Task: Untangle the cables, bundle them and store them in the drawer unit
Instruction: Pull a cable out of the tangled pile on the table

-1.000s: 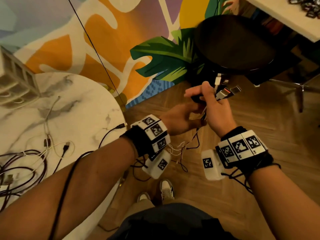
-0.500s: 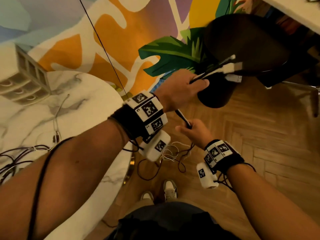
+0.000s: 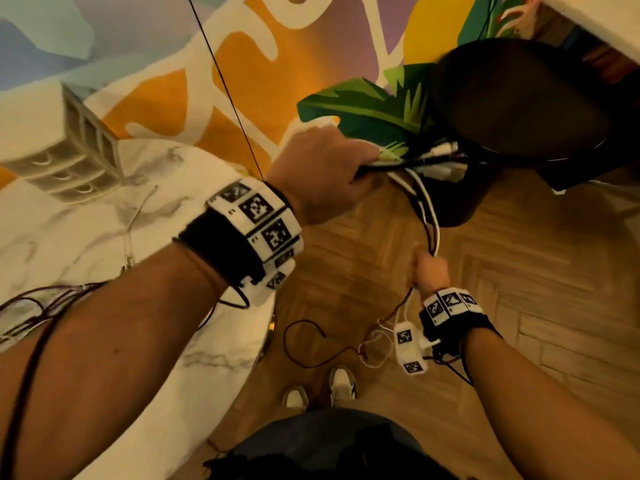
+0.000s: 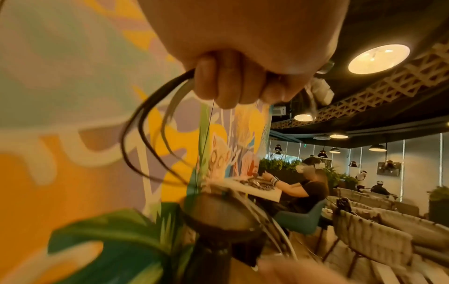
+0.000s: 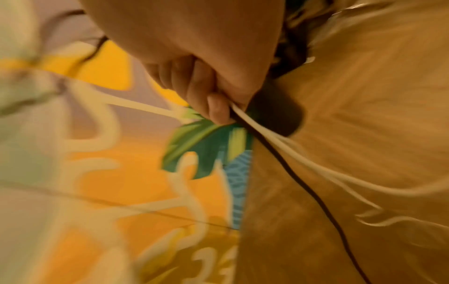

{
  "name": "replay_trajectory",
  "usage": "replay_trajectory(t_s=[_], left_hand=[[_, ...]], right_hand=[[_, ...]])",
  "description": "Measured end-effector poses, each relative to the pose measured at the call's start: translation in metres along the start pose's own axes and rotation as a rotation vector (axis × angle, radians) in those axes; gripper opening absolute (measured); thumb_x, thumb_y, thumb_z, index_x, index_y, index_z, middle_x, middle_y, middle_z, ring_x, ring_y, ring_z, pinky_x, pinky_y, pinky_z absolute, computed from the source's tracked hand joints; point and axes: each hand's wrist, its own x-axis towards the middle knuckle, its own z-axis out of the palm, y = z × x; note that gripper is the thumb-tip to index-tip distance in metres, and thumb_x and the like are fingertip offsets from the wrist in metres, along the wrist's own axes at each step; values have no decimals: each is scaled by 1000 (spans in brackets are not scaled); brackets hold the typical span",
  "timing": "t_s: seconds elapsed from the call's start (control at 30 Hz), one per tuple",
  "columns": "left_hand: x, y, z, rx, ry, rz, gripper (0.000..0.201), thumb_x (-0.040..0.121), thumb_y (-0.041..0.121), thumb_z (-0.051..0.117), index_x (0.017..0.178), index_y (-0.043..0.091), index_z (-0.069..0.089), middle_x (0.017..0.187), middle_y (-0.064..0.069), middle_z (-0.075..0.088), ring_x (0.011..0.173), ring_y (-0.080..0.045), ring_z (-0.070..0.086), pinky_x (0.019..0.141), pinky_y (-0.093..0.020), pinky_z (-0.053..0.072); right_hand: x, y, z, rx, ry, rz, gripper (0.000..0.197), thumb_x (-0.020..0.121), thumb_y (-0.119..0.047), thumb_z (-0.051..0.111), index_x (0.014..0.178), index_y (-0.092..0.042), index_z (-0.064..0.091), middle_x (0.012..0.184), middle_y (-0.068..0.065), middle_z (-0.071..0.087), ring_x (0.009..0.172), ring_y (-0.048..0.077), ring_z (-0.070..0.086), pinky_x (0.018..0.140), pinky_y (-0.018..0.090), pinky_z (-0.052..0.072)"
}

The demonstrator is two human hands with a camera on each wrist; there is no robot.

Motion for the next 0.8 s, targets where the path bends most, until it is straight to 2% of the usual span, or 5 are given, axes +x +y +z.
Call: replay_trajectory(t_s=[0.07,0.13,0.33,0.57,0.8], left_hand=[[-6,6,28,-64,-160,-96,33,94,37,45,65,23,44,58,5,42,54,-18,39,54,-29,27],[-11,8,54,-187,-263,-242,42,95,45,44,61,20,43,56,5,43,51,-14,40,50,-27,27],[1,17,73,-610,-169,-381,31,84,50,61,66,26,55,58,6,52,49,-3,44,49,-14,33],[15,28,76,-573,-71,-326,20,92,22,55,83,6,60,72,-4,60,64,-17,54,59,-29,40],[33,5,13,-448,204,-224,26,95,20,48,93,-3,59,75,-8,62,60,-13,54,53,-16,35]], right_hand=[[-25,-32,2,126,-18,-130,41,64,-59,58,54,-21,45,53,0,46,51,22,43,56,38,36],[-58,-66,7,160,-42,-256,39,80,-43,58,50,-22,44,48,-4,41,47,18,38,52,34,31],[-103,-101,5,-52,-238,-662,46,92,-7,43,54,-31,45,41,-12,45,39,2,35,46,24,28],[-88,-90,9,9,-300,-655,43,91,-4,48,52,-18,37,43,-9,36,39,4,27,45,21,23],[-29,2,-1,-115,-43,-177,40,94,-25,52,55,-15,47,50,2,46,42,13,43,49,25,35]])
